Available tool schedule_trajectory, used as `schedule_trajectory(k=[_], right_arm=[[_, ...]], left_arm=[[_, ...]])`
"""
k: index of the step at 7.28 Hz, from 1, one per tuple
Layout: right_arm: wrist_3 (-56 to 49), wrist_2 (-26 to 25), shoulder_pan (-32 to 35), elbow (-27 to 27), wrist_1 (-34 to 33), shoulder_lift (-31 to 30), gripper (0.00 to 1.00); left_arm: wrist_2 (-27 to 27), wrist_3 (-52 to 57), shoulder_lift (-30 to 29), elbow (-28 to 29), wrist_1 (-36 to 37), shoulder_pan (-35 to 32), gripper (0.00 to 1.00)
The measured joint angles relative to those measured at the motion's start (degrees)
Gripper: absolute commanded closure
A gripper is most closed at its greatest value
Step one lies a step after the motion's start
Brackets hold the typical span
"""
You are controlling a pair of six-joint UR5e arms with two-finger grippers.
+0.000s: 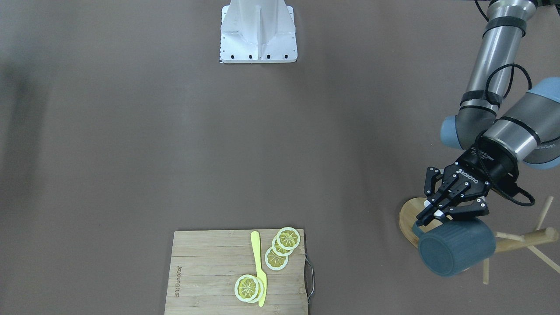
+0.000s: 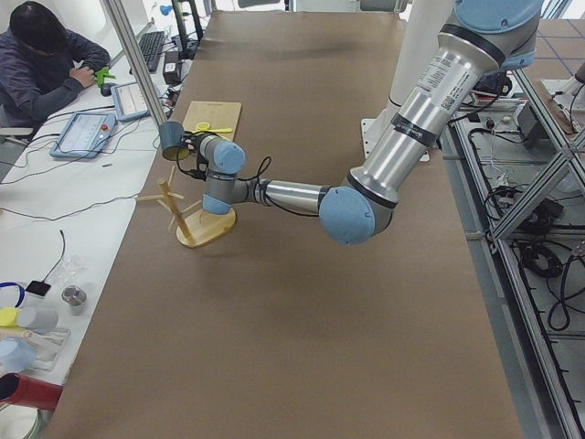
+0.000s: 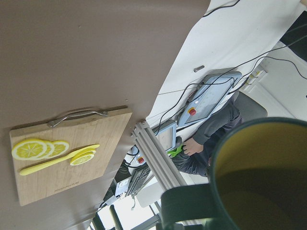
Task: Hang cup on storage rack
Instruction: 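Position the mug handle over a peg of the wooden stand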
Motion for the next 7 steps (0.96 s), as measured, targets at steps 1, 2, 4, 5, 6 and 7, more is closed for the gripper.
schedule_trajectory(k=[1,2,4,5,6,7], right_arm=[[0.0,0.0,0.0,0.0,0.0,0.0,0.00],[0.0,0.0,0.0,0.0,0.0,0.1,0.00],[0.0,0.0,0.0,-0.1,0.0,0.3,0.00],[0.0,0.0,0.0,0.0,0.0,0.3,0.00],[0.0,0.0,0.0,0.0,0.0,0.3,0.00],[0.0,0.0,0.0,0.0,0.0,0.3,0.00]], left_arm=[[-0.8,0.3,0.4,-0.3,-0.1,0.2,1.00],[-2.6,0.7,0.8,-0.4,-0.2,-0.2,1.00],[-8.2,2.9,2.0,-0.2,-1.3,-2.9,1.00],[-10.2,4.0,2.7,0.1,-2.4,-4.0,1.00],[-11.2,4.9,3.5,0.4,-3.7,-4.4,1.00],[-11.5,5.4,4.1,0.8,-4.7,-4.6,1.00]])
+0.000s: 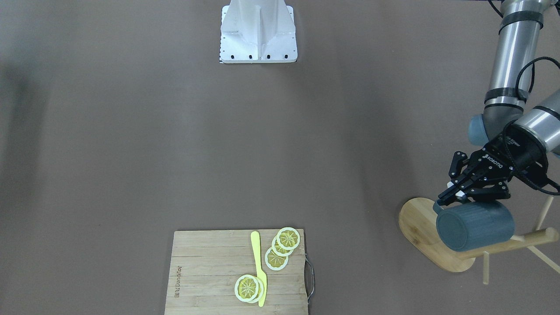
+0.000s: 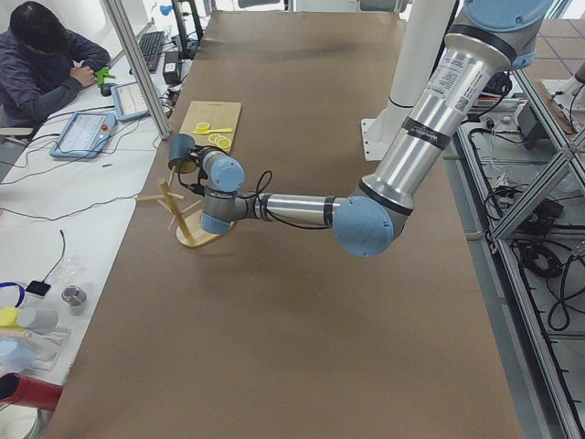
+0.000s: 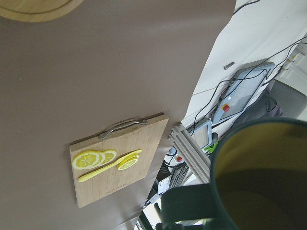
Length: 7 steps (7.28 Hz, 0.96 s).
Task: Hang cup on storage rack
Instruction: 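Position the mug handle over a peg of the wooden stand, then lower the mug onto the peg, open and withdraw the left gripper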
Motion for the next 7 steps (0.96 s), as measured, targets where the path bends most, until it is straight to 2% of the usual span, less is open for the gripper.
schedule_trajectory(k=[6,7], right_arm=[[0.0,-0.3,0.0,0.1,0.0,-0.1,0.00],[0.0,-0.3,0.0,0.1,0.0,-0.1,0.00]], left_arm=[[0.3,0.4,0.5,5.2,-1.7,-1.5,1.00],[0.4,1.4,0.6,5.4,-1.8,-1.5,0.84]])
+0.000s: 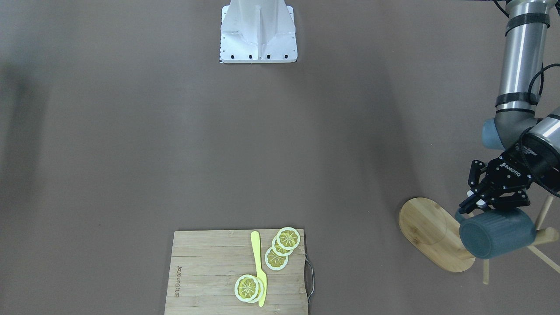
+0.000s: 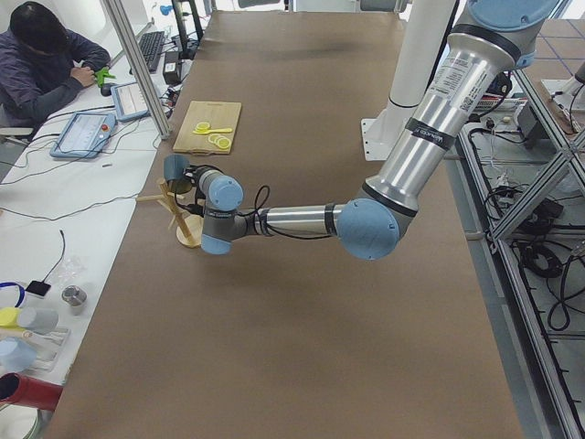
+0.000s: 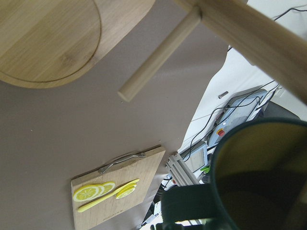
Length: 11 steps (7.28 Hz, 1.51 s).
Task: Hang cup on storage rack
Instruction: 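Lower the mug onto the peg, open and withdraw the left gripper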
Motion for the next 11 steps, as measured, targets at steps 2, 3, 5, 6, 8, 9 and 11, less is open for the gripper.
schedule_trajectory(k=[2,3,5,6,8,9,11], right_arm=[[0.1,0.0,0.0,0.0,0.0,0.1,0.00],[0.1,0.1,0.0,0.0,0.0,0.1,0.00],[0.1,0.1,0.0,0.0,0.0,0.2,0.00],[0.1,0.1,0.0,0.0,0.0,0.2,0.00],[0.1,0.1,0.0,0.0,0.0,0.1,0.00],[0.2,0.1,0.0,-0.1,0.0,0.1,0.00],[0.2,0.1,0.0,-0.2,0.0,0.1,0.00]], left_arm=[[1.1,5.4,0.3,0.1,-0.4,0.0,0.01],[1.5,7.0,0.3,0.1,-0.4,0.0,0.01],[1.8,8.0,0.3,-0.2,-0.4,0.1,0.01],[1.9,8.1,0.3,-0.8,-0.5,0.1,0.01],[1.7,8.1,0.5,-3.4,-0.6,0.0,0.01],[1.5,8.2,1.0,-6.0,-0.6,0.0,0.01],[-1.4,9.8,2.5,-13.7,-0.6,0.0,0.01]])
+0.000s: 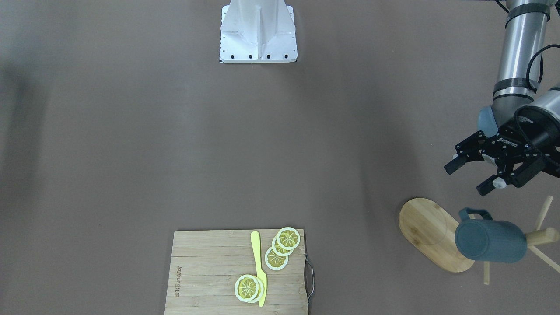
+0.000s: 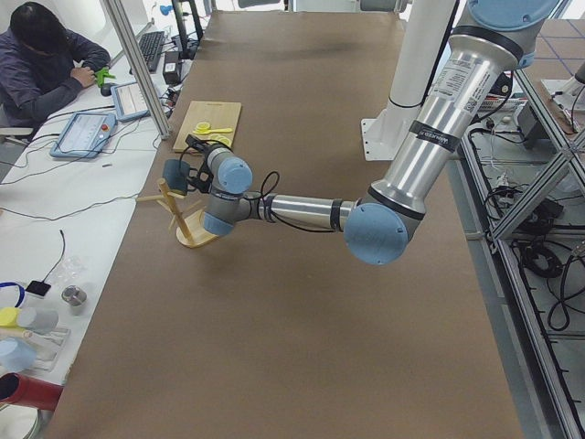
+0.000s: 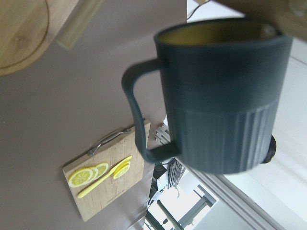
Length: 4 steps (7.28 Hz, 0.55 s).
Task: Hang cup on storage rack
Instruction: 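Lower the mug onto the peg, open and withdraw the left gripper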
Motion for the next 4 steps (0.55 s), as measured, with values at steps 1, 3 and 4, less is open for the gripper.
schedule_trajectory(k=[1,3,4], right_arm=[[0.0,0.0,0.0,-0.1,0.0,0.0,0.00],[0.1,0.2,0.0,-0.1,0.0,-0.2,0.00],[0.2,0.2,0.0,-0.1,0.0,-0.3,0.00]], left_arm=[[-3.6,2.7,0.3,-3.1,0.1,0.0,0.01],[-13.3,13.6,0.4,-6.9,0.6,-0.8,0.01],[-18.1,20.2,0.7,-7.9,0.7,-2.8,0.01]])
